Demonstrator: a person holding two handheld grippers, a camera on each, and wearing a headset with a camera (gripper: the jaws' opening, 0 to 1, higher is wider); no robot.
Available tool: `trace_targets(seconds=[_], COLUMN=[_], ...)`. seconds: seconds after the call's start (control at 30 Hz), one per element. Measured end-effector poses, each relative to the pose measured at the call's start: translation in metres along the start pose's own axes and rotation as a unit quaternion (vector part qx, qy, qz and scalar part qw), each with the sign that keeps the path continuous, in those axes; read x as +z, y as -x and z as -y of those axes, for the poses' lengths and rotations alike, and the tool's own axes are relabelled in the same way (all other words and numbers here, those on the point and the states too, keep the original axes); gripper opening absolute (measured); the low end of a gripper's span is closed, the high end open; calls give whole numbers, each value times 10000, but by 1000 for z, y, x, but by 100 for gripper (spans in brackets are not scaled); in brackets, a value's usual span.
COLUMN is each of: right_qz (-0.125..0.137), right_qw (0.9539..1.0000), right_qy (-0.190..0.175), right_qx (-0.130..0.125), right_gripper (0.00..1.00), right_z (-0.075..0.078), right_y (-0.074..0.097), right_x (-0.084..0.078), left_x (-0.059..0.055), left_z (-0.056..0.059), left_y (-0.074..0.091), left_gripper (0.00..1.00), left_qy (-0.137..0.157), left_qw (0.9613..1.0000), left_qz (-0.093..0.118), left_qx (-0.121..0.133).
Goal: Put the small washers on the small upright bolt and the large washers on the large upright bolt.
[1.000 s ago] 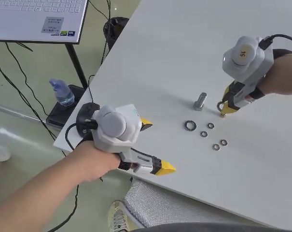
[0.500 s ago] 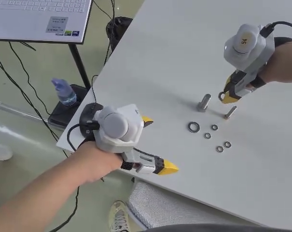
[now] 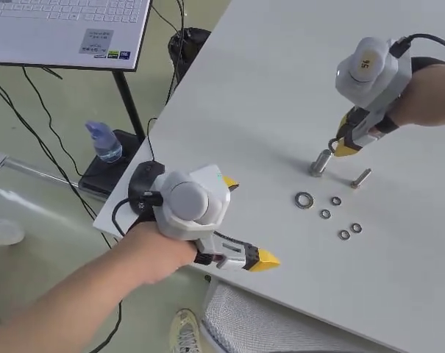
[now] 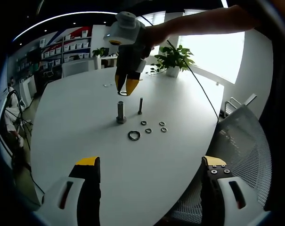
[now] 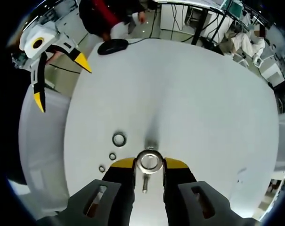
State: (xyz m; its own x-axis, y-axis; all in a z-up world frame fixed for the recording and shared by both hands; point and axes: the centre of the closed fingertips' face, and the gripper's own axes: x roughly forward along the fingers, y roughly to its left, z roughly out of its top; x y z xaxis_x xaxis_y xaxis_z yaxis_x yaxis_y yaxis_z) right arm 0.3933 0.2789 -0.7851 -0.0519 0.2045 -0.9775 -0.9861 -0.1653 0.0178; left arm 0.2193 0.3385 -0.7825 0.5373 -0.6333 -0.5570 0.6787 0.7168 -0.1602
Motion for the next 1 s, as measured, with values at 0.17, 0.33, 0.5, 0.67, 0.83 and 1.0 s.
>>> trace_targets(seconds=[0.17,0.33,0.5,0.67,0.83,1.0], right_qz=[-25,-59,-183,-165,-203,-255], right_qw=[10000,9999,9998,9998,9997,9996], right_qy=[49,94,121,130,117,146], right_qx=[1,-91,-34,-39,-35,-38], right_gripper=[21,21,21,21,21,21], right_z=[1,5,3,3,4,4], right_y=[-5,-9,-15,-17,-20,-23], right_x=[1,2,-1,1,1,0], left_x=[0,4,4,4,1,-1], left_z=[-3,-9,-11,-14,-18,-19], left_y=[0,0,-2,-1,0,0], left_gripper=[89,89,89,89,88,88], left_qy=[67,120,173,153,130,159], left_qw=[10000,9998,9997,9997,9997,9997], left_qz=[31,135,142,140,99,72], left_qx=[23,87,95,122,167,154])
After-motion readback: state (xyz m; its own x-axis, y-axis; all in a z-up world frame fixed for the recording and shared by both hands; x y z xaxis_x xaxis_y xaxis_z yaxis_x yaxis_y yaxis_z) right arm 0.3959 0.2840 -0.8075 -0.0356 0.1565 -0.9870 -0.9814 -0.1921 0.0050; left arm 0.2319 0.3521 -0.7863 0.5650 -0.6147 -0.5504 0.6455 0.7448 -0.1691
